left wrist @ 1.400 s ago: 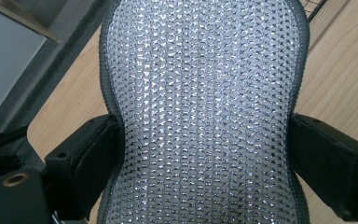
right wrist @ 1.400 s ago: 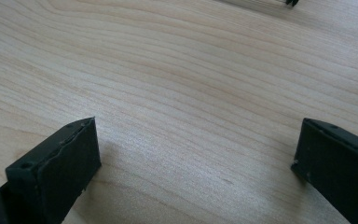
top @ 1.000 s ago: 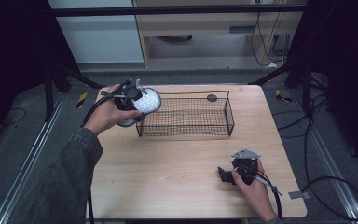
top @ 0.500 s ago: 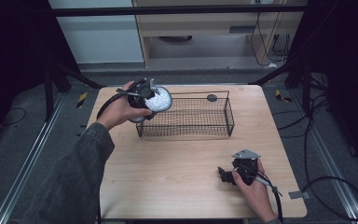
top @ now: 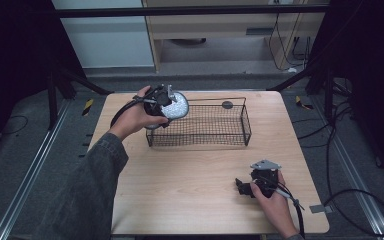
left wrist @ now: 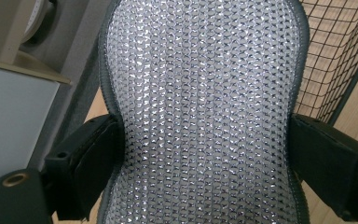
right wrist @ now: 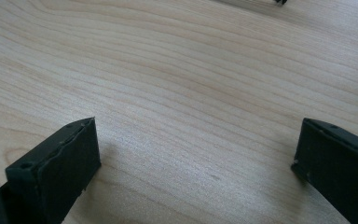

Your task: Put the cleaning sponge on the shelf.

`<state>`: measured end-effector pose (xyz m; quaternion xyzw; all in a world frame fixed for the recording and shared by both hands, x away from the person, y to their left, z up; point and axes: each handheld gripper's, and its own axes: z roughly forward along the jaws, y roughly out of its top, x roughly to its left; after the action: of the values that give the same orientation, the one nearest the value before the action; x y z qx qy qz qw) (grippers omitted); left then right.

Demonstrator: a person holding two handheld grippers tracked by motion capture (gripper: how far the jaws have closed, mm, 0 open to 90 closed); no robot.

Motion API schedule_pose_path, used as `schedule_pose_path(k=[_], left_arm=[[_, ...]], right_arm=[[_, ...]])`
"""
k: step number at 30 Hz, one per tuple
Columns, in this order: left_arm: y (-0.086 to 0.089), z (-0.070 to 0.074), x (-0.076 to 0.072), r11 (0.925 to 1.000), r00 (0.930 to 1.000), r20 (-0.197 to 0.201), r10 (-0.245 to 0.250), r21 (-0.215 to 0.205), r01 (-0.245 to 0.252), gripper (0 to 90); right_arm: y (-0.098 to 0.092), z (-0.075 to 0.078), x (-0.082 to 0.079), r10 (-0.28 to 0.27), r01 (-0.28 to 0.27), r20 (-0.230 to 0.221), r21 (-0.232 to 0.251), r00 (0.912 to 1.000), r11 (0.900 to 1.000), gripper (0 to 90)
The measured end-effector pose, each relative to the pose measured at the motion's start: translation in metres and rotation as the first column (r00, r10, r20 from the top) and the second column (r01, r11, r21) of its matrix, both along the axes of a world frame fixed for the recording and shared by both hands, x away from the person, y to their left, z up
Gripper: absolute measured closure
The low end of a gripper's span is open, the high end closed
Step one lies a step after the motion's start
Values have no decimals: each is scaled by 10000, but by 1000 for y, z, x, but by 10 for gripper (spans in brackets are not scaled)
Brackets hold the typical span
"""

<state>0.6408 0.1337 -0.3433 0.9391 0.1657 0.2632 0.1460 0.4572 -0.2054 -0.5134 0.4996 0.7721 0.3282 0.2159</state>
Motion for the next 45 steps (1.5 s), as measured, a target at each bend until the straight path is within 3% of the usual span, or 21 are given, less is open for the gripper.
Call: schedule_pose_path(k=[4, 10, 22, 32, 45], left_arm=[[-4, -3, 4, 9996, 9997, 145, -213, -161, 215, 94], [-8, -8, 11, 9996, 9995, 132, -286, -85, 287, 94], [-16, -17, 8, 9974, 9978, 318, -582, 450, 567, 95], [-21, -23, 7, 9953, 9966, 285, -779, 601, 761, 96], [-27, -33, 11, 9920, 9955, -70, -944, 839, 947, 97]], right_arm=[[-1, 0, 0, 12, -12, -35, 30, 10000, 10000, 4], [-2, 0, 1, 19, -19, -33, 0, 10000, 10000, 4], [-2, 0, 1, 34, -34, -25, -32, 10000, 10000, 3], [-2, 0, 1, 23, -23, -27, -17, 10000, 10000, 4], [-2, 0, 1, 55, -55, -3, -25, 10000, 10000, 4]])
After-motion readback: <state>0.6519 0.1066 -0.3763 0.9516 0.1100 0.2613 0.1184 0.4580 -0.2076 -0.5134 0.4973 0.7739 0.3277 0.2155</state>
